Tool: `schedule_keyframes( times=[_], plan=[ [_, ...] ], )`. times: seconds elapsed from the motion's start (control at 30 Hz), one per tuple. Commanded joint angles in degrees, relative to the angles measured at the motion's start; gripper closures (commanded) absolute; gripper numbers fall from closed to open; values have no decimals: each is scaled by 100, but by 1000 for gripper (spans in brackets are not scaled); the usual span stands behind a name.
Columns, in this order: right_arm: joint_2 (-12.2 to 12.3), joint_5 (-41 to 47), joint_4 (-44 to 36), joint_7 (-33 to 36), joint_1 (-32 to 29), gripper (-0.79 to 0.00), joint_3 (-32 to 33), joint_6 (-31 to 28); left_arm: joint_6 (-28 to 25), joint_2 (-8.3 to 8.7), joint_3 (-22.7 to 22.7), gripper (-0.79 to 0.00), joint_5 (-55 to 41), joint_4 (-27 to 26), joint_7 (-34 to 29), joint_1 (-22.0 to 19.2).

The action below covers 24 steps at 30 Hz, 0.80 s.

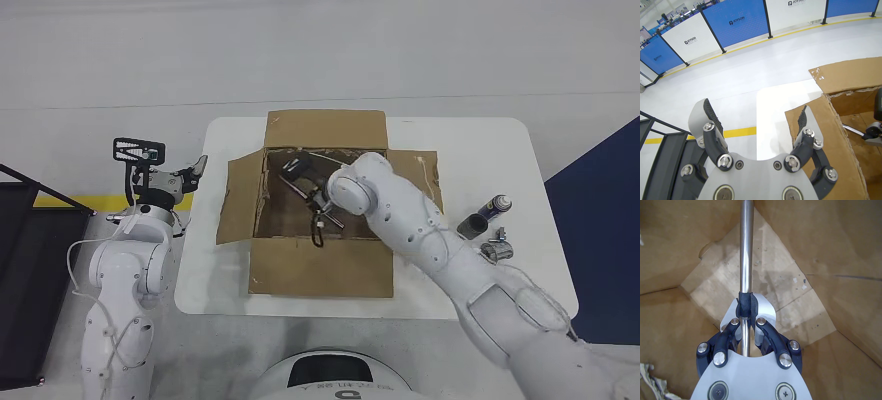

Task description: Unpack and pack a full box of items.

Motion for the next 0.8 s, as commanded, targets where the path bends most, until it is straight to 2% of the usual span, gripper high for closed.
schedule_keyframes(
  times=[0.0,0.23,0.47,0.6,0.77],
  plan=[
    [106,-174,-406,85,-212,0,190,16,0,0,0,-785,0,0,0,0],
    [417,-716,-1786,-17,-999,0,846,-91,0,0,0,-785,0,0,0,0],
    [692,-732,-2861,-1519,-2042,0,1838,-681,0,0,0,-785,0,0,0,0],
    [788,-486,-3059,-2281,-2464,0,2335,-1030,0,0,0,-785,0,0,0,0],
    [877,-11,-3108,-2921,-2782,0,2829,-1618,0,0,0,-785,0,0,0,0]
  ],
)
